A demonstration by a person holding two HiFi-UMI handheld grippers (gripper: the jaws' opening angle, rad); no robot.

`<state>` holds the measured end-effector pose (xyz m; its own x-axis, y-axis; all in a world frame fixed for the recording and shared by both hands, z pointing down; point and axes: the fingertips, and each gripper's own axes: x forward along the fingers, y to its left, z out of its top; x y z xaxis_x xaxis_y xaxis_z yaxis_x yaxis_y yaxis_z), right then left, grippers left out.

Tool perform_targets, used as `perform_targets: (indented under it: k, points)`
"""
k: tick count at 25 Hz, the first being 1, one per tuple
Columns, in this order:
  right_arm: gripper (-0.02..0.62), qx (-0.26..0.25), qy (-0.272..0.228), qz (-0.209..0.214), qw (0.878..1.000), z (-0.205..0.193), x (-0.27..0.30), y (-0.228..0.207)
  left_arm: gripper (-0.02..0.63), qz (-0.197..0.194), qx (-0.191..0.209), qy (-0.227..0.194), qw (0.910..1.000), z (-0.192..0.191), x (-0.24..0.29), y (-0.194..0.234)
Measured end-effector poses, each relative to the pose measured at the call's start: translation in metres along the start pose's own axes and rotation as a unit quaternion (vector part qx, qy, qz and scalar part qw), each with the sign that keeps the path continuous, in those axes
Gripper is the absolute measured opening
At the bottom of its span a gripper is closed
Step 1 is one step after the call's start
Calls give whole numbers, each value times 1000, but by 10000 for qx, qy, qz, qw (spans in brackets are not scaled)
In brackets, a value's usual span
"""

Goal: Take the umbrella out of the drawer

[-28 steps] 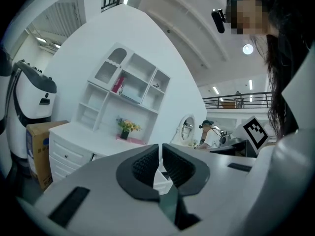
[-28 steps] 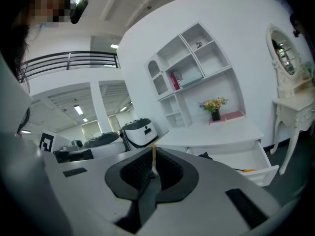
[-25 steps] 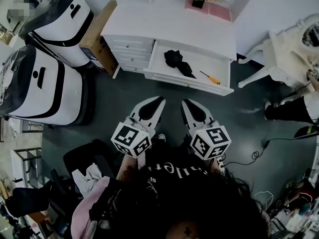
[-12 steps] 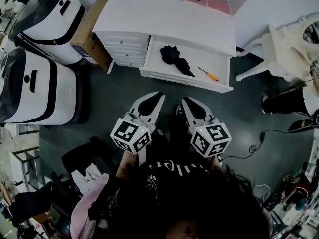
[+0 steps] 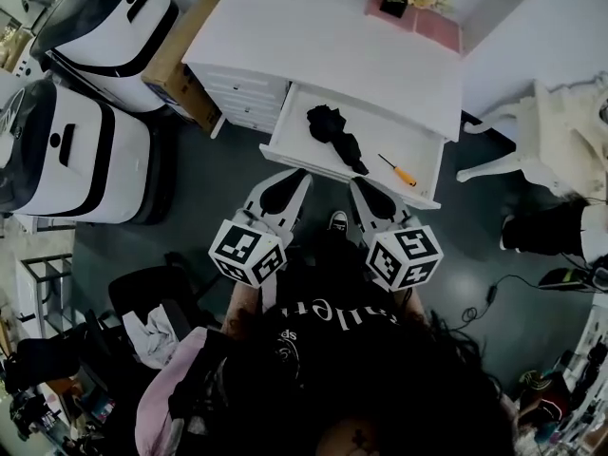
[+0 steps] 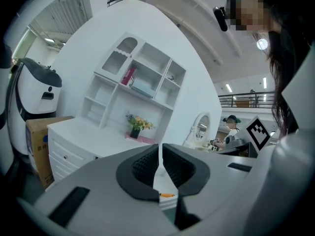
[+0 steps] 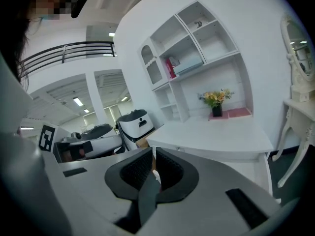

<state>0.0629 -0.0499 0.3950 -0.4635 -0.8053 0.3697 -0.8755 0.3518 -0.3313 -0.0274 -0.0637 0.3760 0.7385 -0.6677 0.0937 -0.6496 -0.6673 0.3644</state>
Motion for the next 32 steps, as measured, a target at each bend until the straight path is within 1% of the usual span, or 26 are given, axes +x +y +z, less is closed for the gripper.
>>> perform_targets:
  k: [3, 8, 13, 17, 21, 26, 32]
  points:
    - [55, -2, 82, 131, 9999, 9, 11, -25, 34, 152, -31, -58, 9999, 6, 27, -1]
    - [57, -16, 201, 386, 9990, 19, 25, -59, 34, 369, 52, 47, 9993, 5, 65, 0]
    - [57, 36, 280, 542, 9981, 26, 35, -97, 34, 572, 95, 64, 9983, 7, 99, -1]
    - [57, 29, 364, 664, 9971, 27, 44, -118, 34, 711, 128, 55, 9974, 7, 119, -2]
    - [57, 18, 469, 775, 9959, 24, 53, -132, 34, 835, 143, 94, 9964, 6, 131, 1]
    - [57, -54, 700, 785, 9944, 11, 70, -145, 34, 1031, 474, 257, 9932, 7, 131, 14]
    - [57, -134, 862, 742, 9934, -2, 90, -148, 34, 1210, 452, 262, 9913, 6, 120, 40]
